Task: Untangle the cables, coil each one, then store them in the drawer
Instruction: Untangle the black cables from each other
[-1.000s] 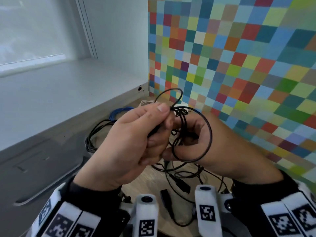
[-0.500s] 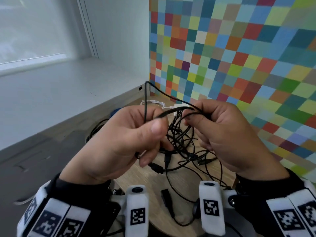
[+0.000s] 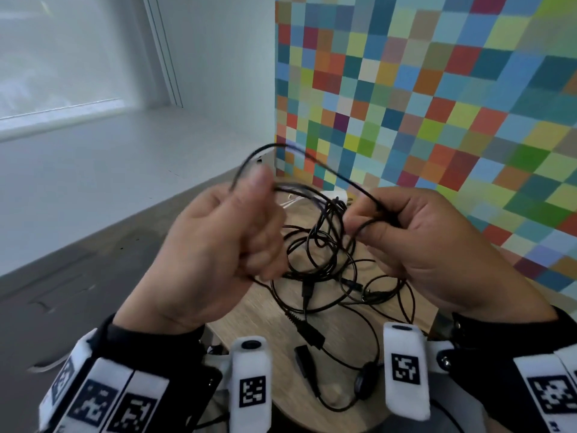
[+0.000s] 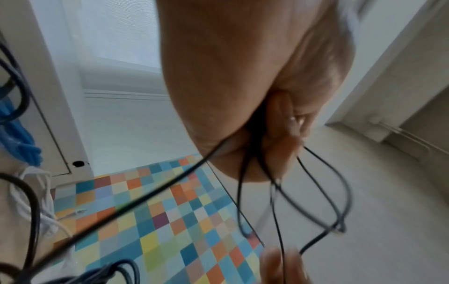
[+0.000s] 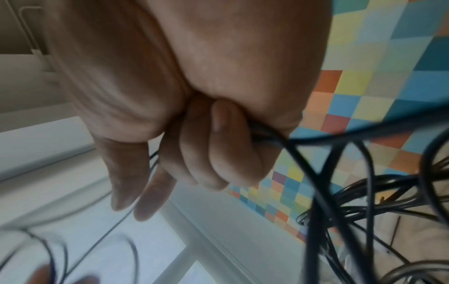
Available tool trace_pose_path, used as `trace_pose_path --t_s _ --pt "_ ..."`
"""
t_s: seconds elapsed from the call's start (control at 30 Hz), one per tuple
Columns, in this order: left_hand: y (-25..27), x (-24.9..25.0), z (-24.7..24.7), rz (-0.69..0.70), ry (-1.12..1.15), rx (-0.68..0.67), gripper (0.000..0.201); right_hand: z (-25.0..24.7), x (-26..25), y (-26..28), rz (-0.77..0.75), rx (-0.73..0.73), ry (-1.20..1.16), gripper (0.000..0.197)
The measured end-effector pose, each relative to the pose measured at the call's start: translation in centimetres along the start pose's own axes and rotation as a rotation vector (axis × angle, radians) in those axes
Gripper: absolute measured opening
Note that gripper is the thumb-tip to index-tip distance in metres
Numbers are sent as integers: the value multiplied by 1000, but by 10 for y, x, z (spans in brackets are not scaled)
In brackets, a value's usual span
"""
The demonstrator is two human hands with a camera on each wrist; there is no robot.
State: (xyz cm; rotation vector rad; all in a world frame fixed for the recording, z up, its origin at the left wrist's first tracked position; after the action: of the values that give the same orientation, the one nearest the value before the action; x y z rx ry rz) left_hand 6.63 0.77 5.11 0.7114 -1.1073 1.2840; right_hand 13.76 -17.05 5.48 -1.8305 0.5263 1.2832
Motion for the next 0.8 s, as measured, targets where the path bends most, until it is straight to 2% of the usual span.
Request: trace_pose_path --t_s 0.07,0.13,0.3,0.43,0.57,0.7,0.8 --pt "0 7 -13 -5 100 125 52 -13 4 1 5 54 -91 21" --pt "3 12 -21 -3 104 180 54 -26 5 0 2 95 -177 30" --pt "0 11 -26 -70 232 161 52 -51 9 1 -20 285 -49 25" --pt "0 13 -30 -30 304 173 43 -68 10 4 -42 441 90 21" --pt "1 15 -25 -1 281 268 51 -70 11 4 -56 459 137 15" --pt "0 13 -31 14 337 298 42 -70 7 6 -96 435 168 20" --pt "-2 10 -31 37 343 312 35 -64 -3 8 -151 402 504 16"
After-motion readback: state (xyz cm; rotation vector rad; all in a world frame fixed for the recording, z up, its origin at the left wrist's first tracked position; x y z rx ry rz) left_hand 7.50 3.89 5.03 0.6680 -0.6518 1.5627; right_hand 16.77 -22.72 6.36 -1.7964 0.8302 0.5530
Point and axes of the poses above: each hand's wrist, its own y-axis away from the middle knuckle, its own z-axis out of the palm, x = y × z, the point moved 5 cm from there along -y, towards the middle knuckle, and after that the axes turned 9 degrees about -z, right-handed, at the moved point
